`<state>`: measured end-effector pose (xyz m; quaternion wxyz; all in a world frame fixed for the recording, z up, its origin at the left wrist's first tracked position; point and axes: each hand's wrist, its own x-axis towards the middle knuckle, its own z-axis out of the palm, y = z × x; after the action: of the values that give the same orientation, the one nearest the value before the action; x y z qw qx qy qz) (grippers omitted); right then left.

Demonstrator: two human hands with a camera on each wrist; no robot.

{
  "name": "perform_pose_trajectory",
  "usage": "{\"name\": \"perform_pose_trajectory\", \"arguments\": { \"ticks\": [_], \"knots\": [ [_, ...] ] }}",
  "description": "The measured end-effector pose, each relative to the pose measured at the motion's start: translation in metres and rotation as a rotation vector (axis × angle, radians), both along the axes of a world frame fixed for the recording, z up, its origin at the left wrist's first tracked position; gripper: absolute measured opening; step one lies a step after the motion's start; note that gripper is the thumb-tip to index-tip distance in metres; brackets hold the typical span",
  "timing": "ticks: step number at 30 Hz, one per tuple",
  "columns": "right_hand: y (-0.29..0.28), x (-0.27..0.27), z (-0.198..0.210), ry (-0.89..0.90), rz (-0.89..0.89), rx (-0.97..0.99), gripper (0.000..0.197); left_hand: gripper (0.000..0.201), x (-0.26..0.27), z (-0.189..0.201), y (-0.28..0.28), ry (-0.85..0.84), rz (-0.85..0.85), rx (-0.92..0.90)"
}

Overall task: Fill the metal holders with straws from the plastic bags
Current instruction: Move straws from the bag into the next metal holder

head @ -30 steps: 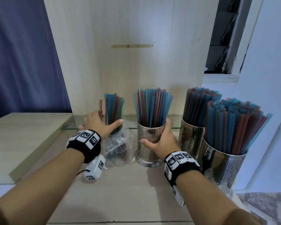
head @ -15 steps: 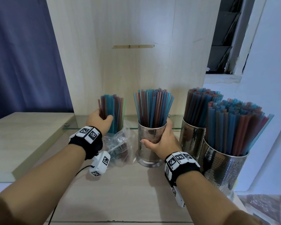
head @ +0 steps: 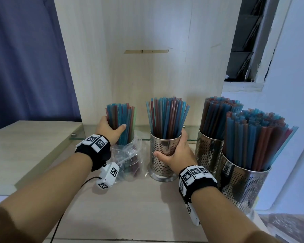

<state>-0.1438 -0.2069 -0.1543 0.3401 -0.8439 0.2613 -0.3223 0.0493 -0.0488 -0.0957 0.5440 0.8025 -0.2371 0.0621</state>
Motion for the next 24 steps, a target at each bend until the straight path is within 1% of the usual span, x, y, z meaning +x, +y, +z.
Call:
{"name": "perform_pose_trajectory", "arguments": {
  "ticks": [4,8,10,13,15,17,20,24],
  "knots": [
    [0.001,0.0,0.001,0.006,0.002,-0.001,0.124,0.035,0.0,0.002,-0.002,-0.001,-0.025,0.024],
    [0.001,0.0,0.0,0.0,0.007,-0.009,0.124,0.038,-0.004,0.011,-0.005,0.011,-0.026,0.0],
    [0.001,0.0,0.001,0.005,0.004,-0.011,0.125,0.038,-0.006,0.023,-0.005,0.003,-0.018,-0.019],
    [0.001,0.0,0.001,0.017,0.001,-0.013,0.126,0.034,-0.006,0.045,-0.004,-0.06,-0.02,-0.053],
    [0.001,0.0,0.0,0.021,-0.003,-0.015,0.126,0.025,-0.008,0.064,0.0,-0.101,-0.014,-0.077],
    [0.001,0.0,0.0,0.024,-0.007,-0.018,0.125,0.018,-0.008,0.081,0.004,-0.131,-0.05,-0.126],
    [0.001,0.0,0.0,0.011,-0.005,-0.011,0.124,0.024,-0.008,0.102,0.012,-0.14,-0.176,-0.263],
    [0.001,0.0,0.0,-0.001,-0.001,-0.009,0.123,0.033,-0.007,0.126,0.024,-0.189,-0.219,-0.394]
  ]
}}
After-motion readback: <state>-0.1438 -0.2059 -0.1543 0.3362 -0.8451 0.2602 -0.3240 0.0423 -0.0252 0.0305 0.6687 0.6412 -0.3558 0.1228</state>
